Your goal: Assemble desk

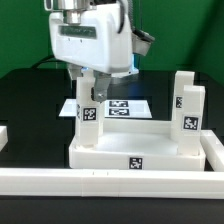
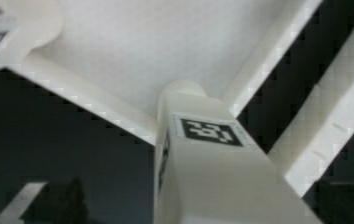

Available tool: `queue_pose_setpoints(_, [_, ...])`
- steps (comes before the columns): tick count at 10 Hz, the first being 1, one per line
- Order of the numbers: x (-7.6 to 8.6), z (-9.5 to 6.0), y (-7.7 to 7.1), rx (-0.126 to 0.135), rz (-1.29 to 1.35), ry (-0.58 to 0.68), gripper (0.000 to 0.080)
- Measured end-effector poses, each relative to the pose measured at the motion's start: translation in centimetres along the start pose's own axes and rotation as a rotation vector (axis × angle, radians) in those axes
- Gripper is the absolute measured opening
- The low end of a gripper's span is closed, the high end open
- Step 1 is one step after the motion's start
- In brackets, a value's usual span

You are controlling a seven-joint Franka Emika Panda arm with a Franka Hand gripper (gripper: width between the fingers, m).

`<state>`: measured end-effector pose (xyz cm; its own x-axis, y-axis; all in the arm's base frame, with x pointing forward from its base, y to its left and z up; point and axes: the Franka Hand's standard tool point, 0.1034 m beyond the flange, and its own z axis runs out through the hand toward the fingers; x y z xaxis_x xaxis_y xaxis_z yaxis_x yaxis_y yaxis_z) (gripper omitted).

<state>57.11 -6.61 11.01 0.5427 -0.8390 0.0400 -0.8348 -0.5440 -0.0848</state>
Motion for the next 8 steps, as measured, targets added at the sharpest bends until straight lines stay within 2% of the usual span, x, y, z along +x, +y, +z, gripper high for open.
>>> queue_pose_setpoints(4, [-0.43, 0.08, -0.31, -0.004, -0.341, 0.001, 0.0649])
queue_pose_setpoints(8, [-0.45, 0.01, -0.43, -0.03, -0.753, 0.009, 0.0649])
